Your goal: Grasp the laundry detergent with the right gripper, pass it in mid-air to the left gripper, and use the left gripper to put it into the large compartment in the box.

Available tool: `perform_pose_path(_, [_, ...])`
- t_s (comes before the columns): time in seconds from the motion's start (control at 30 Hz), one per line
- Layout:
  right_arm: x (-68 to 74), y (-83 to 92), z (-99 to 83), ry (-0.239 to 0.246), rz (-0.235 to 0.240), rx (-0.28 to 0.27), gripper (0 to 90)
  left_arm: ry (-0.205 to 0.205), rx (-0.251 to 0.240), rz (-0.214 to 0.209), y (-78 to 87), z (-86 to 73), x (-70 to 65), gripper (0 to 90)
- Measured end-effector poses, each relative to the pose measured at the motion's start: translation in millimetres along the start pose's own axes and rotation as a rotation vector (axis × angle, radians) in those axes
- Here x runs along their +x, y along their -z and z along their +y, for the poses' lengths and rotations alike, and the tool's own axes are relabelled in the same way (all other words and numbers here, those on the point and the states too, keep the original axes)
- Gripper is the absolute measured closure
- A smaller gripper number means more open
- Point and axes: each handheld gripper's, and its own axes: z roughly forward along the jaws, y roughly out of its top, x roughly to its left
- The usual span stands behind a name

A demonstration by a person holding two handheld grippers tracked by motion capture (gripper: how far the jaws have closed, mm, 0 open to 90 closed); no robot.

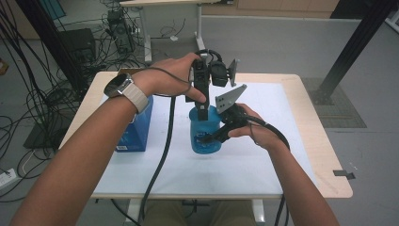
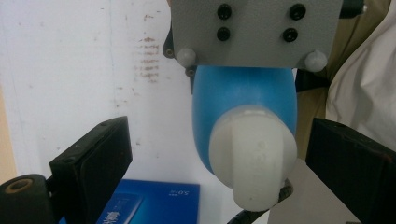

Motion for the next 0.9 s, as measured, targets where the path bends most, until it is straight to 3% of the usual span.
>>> perform_pose_path(0.9, [0.9,2.8,-1.1,-0.001,0.001,-0.008,43.8,0.001,-0.007,0.006,-0.8,1.6,-1.5,7.4])
